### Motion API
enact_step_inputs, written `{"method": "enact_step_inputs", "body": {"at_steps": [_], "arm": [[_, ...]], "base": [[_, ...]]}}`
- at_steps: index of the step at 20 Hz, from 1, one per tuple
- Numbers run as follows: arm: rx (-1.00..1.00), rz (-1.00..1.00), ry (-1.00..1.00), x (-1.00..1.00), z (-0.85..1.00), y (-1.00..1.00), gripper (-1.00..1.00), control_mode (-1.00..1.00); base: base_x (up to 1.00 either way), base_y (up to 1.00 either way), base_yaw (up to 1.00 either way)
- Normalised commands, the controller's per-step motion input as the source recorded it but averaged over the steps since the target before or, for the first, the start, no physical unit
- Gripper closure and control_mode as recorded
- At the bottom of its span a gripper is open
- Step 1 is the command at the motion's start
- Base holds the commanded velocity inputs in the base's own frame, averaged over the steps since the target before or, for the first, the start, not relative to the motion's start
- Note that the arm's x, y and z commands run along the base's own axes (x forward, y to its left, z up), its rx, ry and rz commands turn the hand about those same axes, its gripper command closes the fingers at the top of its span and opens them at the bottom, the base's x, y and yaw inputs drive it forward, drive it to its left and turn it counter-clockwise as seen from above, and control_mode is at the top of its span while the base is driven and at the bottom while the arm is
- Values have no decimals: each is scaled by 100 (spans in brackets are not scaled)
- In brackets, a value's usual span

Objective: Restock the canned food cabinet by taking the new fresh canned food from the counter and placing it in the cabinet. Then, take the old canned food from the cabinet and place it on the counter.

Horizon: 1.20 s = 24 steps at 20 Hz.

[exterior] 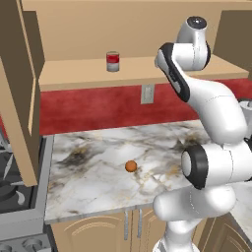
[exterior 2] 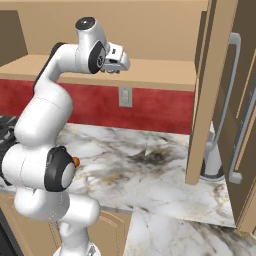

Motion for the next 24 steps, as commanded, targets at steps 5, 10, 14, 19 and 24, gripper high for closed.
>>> {"method": "enact_step_inputs", "body": {"at_steps": [5, 10, 14, 19, 24], "arm": [[1, 0, 0, 68, -18, 0, -100, -100], [0, 0, 0, 29, -3, 0, -100, -100], [0, 0, -1, 0, 0, 0, -100, -100], [1, 0, -16, -22, 0, 0, -100, -100], [6, 0, -23, -67, 3, 7, -100, -100]], "base": [[0, 0, 0], [0, 0, 0], [0, 0, 0], [0, 0, 0], [0, 0, 0]]}}
